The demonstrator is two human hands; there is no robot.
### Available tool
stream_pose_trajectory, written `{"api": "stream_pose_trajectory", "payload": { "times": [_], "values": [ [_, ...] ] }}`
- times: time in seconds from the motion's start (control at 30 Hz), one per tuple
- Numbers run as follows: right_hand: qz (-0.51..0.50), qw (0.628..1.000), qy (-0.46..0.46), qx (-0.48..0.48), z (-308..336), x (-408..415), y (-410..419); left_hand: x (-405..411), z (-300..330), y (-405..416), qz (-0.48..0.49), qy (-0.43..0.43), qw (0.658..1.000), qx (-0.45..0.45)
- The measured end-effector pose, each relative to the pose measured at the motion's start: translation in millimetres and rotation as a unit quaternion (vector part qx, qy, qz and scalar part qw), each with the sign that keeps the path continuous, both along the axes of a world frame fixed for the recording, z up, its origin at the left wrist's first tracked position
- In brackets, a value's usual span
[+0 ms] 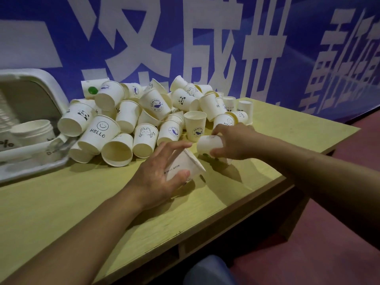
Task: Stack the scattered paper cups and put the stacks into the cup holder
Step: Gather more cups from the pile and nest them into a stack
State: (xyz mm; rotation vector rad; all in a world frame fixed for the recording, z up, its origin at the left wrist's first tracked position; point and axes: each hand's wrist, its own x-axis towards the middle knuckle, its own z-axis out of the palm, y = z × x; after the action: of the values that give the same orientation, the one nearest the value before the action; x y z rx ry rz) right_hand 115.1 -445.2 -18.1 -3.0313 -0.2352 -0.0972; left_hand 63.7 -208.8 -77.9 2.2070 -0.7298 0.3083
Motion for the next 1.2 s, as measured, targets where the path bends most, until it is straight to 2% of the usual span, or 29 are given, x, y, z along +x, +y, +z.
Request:
{"api": "stream_pose_trajectory", "payload": {
  "times": [0.07,0.17,0.23,0.3,0.37,0.53,0.8,0.9,1.03,1.13,1.2],
  "values": [
    [0.004,0.987,-0.026,0.156,6,0,4,0,1,1,-0.001,-0.001,1.0,-0.016],
    [0.036,0.918,-0.068,0.389,12,-6,9,1,0,2,0.0,0.002,1.0,-0.018],
    [0.055,0.867,-0.067,0.491,11,-11,16,1,-1,1,0.0,0.003,1.0,-0.017],
    [0.071,0.832,-0.059,0.548,6,-16,24,2,-2,0,-0.004,0.007,1.0,-0.023],
    [0.093,0.83,-0.067,0.545,-1,-20,33,2,-2,0,-0.01,0.008,0.999,-0.036],
    [0.097,0.871,-0.127,0.465,-10,-17,46,0,-1,3,0.001,0.018,0.999,-0.049],
    [0.124,0.883,-0.117,0.438,0,-16,37,3,-1,3,0.026,0.008,0.999,-0.038],
    [0.141,0.892,-0.075,0.422,0,-16,35,3,-2,4,0.024,0.018,0.999,-0.041],
    [0.131,0.881,-0.053,0.451,-3,-16,34,2,-2,4,0.027,0.017,0.999,-0.021],
    [0.114,0.89,-0.125,0.424,1,-17,33,3,-2,3,0.029,0.024,0.999,-0.031],
    [0.091,0.874,-0.206,0.431,4,-16,31,2,0,2,0.02,0.028,0.998,-0.054]
  ]
}}
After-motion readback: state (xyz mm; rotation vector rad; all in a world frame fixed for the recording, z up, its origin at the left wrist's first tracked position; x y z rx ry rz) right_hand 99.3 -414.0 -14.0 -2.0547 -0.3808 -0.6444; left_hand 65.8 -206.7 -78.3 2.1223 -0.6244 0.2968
